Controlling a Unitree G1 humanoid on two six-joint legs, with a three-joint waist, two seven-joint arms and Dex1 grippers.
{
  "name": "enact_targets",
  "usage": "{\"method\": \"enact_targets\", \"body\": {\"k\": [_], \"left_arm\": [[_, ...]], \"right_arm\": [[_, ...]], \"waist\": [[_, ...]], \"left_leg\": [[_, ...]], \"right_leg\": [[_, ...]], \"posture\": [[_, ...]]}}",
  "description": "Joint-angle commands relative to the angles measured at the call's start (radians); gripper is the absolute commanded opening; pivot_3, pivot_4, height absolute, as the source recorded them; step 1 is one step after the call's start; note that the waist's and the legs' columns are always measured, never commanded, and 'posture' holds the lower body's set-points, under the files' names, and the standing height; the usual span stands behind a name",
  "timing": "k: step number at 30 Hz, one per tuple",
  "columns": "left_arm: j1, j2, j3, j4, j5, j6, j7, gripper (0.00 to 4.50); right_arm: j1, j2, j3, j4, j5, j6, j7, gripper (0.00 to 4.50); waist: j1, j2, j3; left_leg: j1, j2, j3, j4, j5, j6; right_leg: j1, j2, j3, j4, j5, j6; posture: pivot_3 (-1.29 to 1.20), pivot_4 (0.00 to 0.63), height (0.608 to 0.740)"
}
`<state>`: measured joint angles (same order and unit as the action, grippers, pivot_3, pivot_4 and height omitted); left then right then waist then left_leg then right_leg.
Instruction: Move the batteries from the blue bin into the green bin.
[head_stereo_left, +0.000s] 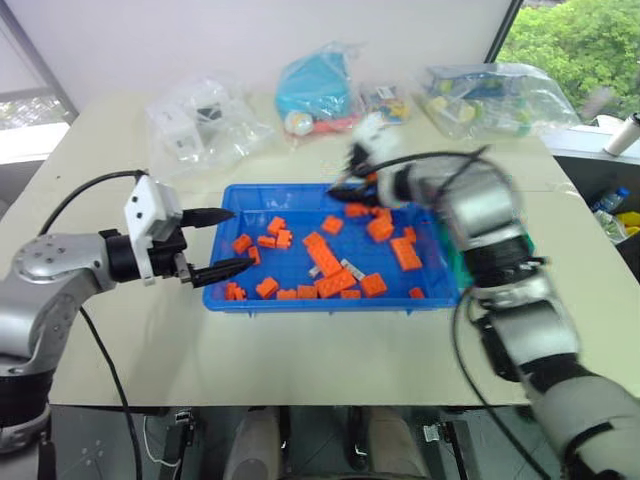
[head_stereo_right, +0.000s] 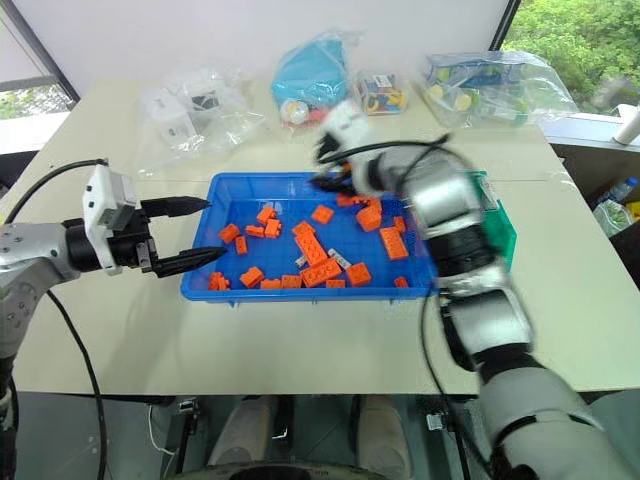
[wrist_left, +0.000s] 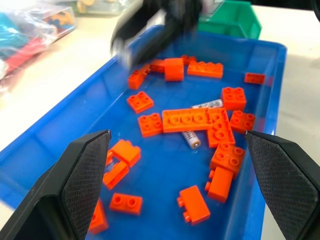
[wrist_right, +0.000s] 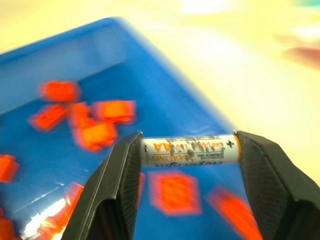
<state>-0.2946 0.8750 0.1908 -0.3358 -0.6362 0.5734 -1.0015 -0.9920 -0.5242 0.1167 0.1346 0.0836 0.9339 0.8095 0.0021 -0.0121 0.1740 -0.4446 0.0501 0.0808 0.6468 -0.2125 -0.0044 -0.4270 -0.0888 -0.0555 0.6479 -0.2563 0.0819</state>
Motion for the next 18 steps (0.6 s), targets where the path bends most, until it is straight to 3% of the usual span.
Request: {"method": "enact_targets", "body": {"k": [1,4,8,12,13,18], "left_arm": [[-0.028,-0.007,-0.012,0.004,0.006,-0.022,-0.013,4.5],[-0.047,-0.019,-0.03,0.025,0.018,-0.03,-0.017,4.5],[-0.08,-0.039,-0.053,0.056,0.035,-0.041,-0.022,4.5],[-0.124,-0.049,-0.071,0.086,0.047,-0.047,-0.036,4.5],[-0.133,-0.05,-0.072,0.092,0.049,-0.047,-0.038,4.5],[-0.141,-0.049,-0.071,0.094,0.047,-0.048,-0.04,4.5]], "right_arm": [[0.096,-0.165,-0.093,-0.113,0.012,0.06,0.011,2.25],[0.182,-0.264,-0.119,-0.151,0.003,0.046,-0.005,2.25],[0.257,-0.314,-0.136,-0.157,-0.001,0.02,-0.037,2.25],[0.271,-0.325,-0.121,-0.136,-0.014,-0.022,-0.065,4.18],[0.264,-0.328,-0.113,-0.133,-0.018,-0.034,-0.067,4.46],[0.182,-0.274,-0.105,-0.183,0.018,-0.007,-0.087,4.46]], "waist": [[0.003,0.0,0.0],[-0.006,0.0,0.0],[-0.023,0.001,0.001],[-0.016,0.001,0.001],[-0.015,0.001,0.001],[-0.014,0.001,0.001]], "left_leg": [[0.0,0.0,0.0,0.0,0.0,0.0],[0.001,0.001,0.001,-0.001,0.0,0.0],[0.002,0.001,0.001,-0.001,0.0,0.0],[0.001,0.001,0.001,-0.001,0.0,0.0],[0.001,0.001,0.001,0.0,0.0,0.0],[0.0,0.001,0.001,0.0,0.0,0.0]], "right_leg": [[0.0,0.0,0.0,0.0,0.0,0.0],[-0.001,0.001,0.0,0.0,0.0,0.0],[-0.001,0.002,0.001,0.001,0.0,0.0],[-0.001,0.002,0.001,0.001,0.0,0.0],[-0.001,0.002,0.001,0.001,0.0,0.0],[-0.001,0.001,0.001,0.001,0.0,0.0]], "posture": [[0.0,0.15,0.736],[0.0,0.15,0.736],[0.0,0.15,0.736],[0.0,0.15,0.736],[0.0,0.15,0.736],[0.0,0.15,0.736]]}}
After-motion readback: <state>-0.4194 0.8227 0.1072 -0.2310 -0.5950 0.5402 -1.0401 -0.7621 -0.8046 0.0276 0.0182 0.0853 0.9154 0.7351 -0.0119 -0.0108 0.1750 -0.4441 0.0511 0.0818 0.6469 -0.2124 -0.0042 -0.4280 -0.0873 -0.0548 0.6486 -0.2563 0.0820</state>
